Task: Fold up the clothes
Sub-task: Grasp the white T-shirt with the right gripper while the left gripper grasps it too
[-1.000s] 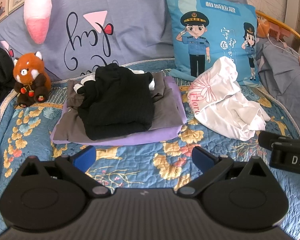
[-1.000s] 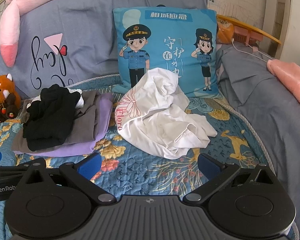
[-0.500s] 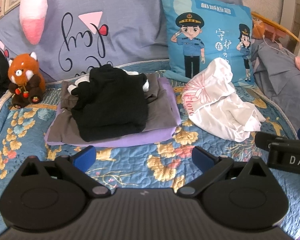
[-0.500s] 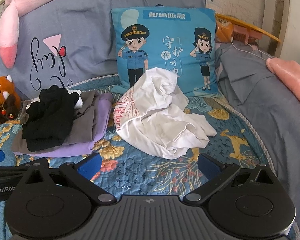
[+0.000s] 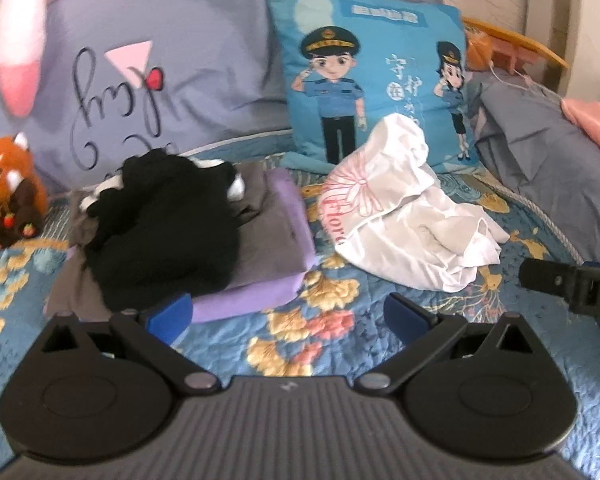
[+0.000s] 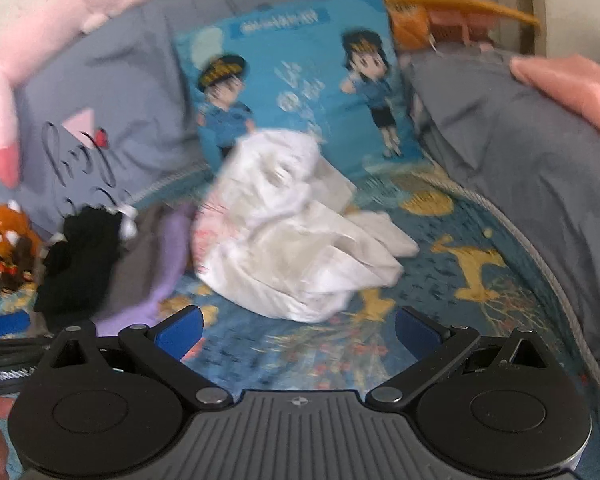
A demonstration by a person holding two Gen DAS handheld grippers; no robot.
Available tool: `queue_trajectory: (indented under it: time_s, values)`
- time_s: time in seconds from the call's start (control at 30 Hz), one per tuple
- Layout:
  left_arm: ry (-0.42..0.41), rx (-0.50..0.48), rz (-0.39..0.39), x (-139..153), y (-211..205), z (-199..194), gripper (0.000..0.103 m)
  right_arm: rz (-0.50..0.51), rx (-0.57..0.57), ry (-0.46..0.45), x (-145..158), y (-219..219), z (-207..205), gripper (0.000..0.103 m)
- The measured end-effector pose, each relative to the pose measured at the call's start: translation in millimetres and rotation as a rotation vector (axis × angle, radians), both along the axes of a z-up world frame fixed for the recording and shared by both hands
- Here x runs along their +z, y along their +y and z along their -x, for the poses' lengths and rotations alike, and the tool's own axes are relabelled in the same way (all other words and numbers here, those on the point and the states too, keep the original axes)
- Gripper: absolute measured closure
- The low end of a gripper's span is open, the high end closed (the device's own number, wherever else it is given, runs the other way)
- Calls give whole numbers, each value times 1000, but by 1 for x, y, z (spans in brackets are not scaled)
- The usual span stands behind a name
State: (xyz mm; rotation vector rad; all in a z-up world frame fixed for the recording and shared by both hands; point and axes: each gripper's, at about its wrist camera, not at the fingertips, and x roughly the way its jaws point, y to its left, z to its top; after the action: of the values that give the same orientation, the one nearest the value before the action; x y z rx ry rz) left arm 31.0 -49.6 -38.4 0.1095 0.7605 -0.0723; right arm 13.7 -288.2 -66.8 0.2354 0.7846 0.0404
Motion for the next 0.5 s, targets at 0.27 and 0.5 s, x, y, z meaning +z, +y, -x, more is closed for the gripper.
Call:
queue_trajectory:
  time_s: [0.27,0.5]
  values:
    - [-81,-199,-67,-28,-56,-48,0,226,19,-27,-30,-23,-30,1]
    - [-113,-354,-54,-56,-72,-89,0,184,118,-77,-55,-28,-51,23]
